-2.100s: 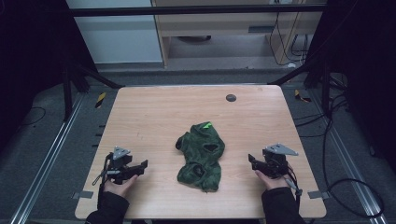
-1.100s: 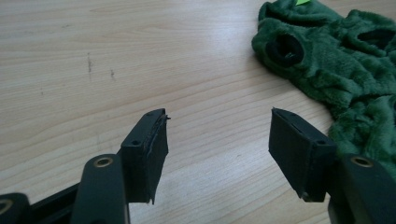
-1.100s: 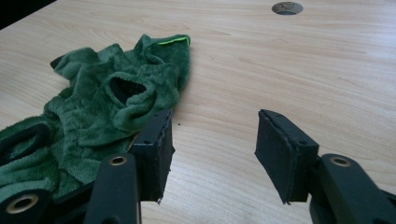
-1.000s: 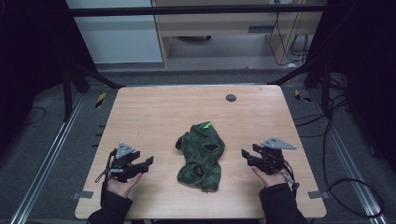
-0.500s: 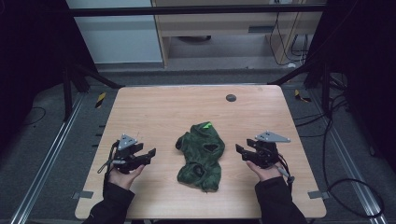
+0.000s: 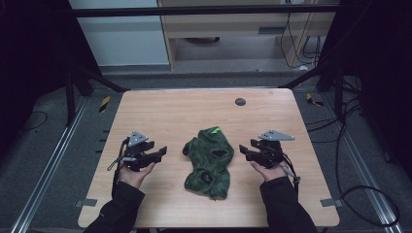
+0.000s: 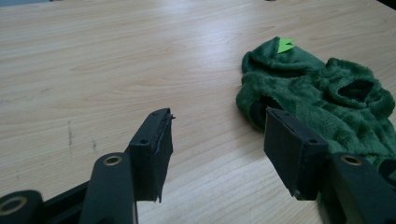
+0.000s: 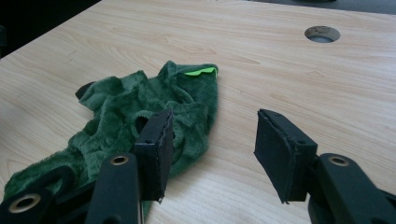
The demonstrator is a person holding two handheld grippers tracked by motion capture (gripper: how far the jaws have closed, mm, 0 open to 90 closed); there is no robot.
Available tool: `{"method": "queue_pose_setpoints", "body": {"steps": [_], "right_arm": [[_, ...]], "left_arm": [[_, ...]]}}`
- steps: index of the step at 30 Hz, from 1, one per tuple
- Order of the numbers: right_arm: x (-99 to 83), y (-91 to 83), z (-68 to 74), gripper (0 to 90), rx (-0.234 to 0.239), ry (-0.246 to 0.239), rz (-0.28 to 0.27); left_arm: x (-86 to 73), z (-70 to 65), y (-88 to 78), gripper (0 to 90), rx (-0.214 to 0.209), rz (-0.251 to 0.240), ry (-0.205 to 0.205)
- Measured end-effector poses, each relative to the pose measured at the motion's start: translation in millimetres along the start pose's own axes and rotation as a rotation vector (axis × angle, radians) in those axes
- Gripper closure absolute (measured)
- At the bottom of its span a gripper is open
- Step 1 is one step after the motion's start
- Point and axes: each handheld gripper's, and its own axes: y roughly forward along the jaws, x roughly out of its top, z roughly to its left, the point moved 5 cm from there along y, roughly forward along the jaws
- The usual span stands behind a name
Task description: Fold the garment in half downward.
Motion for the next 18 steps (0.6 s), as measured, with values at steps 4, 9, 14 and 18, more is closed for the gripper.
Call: {"method": "queue_pose_setpoints", "body": {"steps": [4, 9, 14, 18], "right_arm": [[2.9, 6.2, 0.2, 46.8, -0.002, 0.002, -0.001], [6.2, 13.2, -0.1, 46.5, 0.001, 0.004, 0.005], [9.1, 18.9, 0.4, 46.1, 0.003, 0.008, 0.011], [10.9, 22.8, -0.1, 46.2, 0.004, 0.01, 0.004]], "left_arm": [[4.2, -3.1, 6.6, 42.4, -0.005, 0.0, 0.009], [8.0, -5.7, 14.8, 43.0, -0.011, 0.006, 0.019], [11.8, -7.2, 23.1, 43.2, -0.021, 0.014, 0.018], [13.9, -8.8, 27.5, 43.5, -0.029, 0.015, 0.018]]}}
